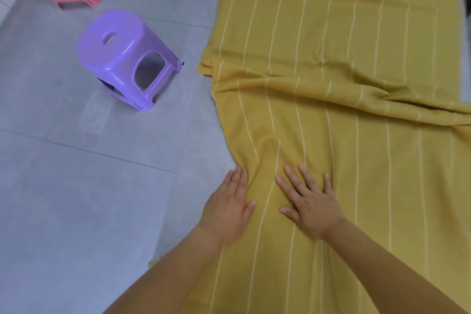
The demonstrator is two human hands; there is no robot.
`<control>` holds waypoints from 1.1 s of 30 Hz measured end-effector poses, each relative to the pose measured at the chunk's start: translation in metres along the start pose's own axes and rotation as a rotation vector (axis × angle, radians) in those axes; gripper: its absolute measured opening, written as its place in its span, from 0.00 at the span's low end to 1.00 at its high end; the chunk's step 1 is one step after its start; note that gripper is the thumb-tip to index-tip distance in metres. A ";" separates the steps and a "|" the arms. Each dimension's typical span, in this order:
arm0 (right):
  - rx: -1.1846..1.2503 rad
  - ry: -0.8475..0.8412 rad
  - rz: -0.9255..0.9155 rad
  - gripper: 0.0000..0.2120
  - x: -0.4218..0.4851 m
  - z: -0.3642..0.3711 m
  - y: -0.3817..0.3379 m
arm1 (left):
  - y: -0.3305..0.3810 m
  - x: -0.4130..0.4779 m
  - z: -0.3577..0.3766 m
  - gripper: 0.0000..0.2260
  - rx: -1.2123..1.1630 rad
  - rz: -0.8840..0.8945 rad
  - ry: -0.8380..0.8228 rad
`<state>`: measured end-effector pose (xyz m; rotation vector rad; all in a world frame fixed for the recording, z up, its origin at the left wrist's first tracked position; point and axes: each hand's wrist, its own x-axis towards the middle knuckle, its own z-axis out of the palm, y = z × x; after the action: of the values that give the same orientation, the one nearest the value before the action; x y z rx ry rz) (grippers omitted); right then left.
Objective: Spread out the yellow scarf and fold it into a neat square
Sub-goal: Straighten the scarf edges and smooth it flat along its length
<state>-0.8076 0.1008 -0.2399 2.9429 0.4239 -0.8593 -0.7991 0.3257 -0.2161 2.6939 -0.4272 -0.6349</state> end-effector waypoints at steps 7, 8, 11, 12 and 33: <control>-0.008 -0.065 0.052 0.31 -0.018 0.006 0.004 | 0.010 -0.002 0.008 0.36 -0.051 -0.091 0.133; -0.010 -0.063 0.053 0.31 -0.018 0.006 0.004 | 0.008 -0.001 0.007 0.35 -0.062 -0.083 0.149; -0.018 -0.041 0.056 0.31 -0.018 0.007 0.004 | 0.006 0.012 -0.004 0.30 -0.319 -0.222 0.225; -0.010 -0.041 0.056 0.31 -0.018 0.008 0.004 | 0.006 0.020 -0.009 0.28 -0.402 -0.286 0.271; 0.573 0.321 0.275 0.38 0.018 -0.066 -0.072 | -0.057 0.161 -0.119 0.25 -0.614 -0.410 0.332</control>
<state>-0.7786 0.1828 -0.1915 3.5527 -0.2735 -0.5399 -0.5931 0.3488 -0.1976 2.2237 0.3642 -0.3292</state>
